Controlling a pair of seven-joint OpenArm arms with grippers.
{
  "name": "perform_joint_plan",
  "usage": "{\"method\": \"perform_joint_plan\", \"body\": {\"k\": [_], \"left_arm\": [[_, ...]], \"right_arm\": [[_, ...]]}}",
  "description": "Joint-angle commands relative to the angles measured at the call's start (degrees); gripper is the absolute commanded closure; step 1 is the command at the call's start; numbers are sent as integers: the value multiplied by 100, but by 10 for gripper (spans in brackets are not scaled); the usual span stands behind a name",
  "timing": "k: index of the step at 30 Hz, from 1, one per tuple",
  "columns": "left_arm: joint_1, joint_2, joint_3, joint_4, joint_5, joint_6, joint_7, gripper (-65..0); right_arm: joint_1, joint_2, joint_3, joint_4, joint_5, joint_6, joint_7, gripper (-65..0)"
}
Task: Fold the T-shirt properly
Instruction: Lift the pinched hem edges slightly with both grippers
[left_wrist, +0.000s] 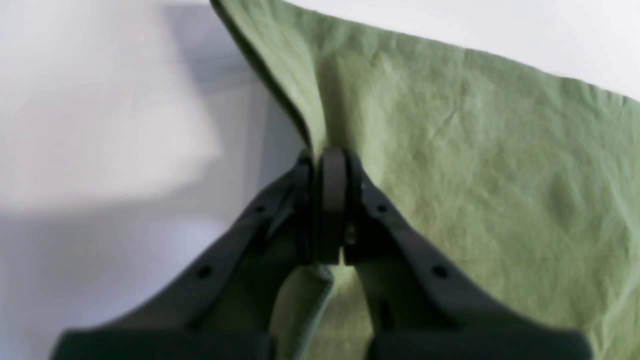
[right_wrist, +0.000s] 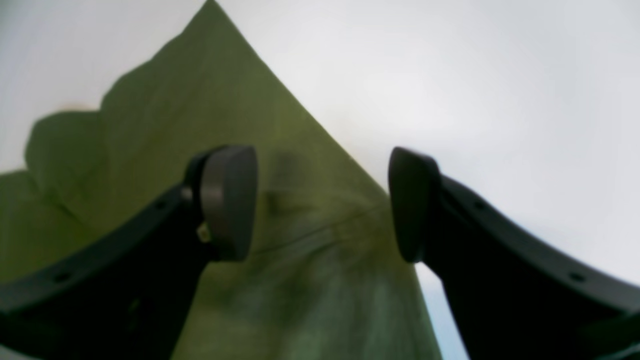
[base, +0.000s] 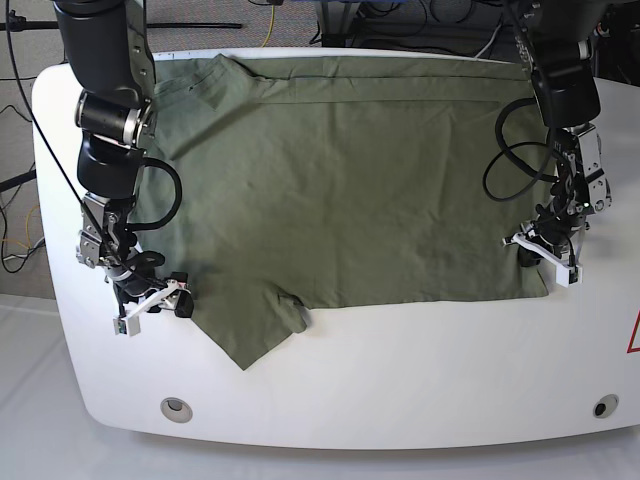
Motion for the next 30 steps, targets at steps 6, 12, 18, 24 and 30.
{"method": "perform_joint_plan", "body": {"k": [6, 12, 18, 24, 30], "left_arm": [[-60, -51, 7, 111, -7, 7, -12, 0], [-65, -43, -6, 105, 2, 6, -41, 0], [-68, -41, -10, 101, 6, 2, -55, 0], [-72, -46, -2, 104, -8, -3, -40, 0], [-78, -50, 4, 100, -15, -7, -18, 0]], "right_arm": [[77, -193, 39, 281, -567, -205, 113, -399], [-31, -296, 12, 318, -673, -166, 93, -398], [-116, -344, -24, 340, -716, -130, 81, -396], [-103, -436, 9, 384, -681, -150, 19, -393], [-82, -522, 39, 384, -641, -184, -33, -383]]}}
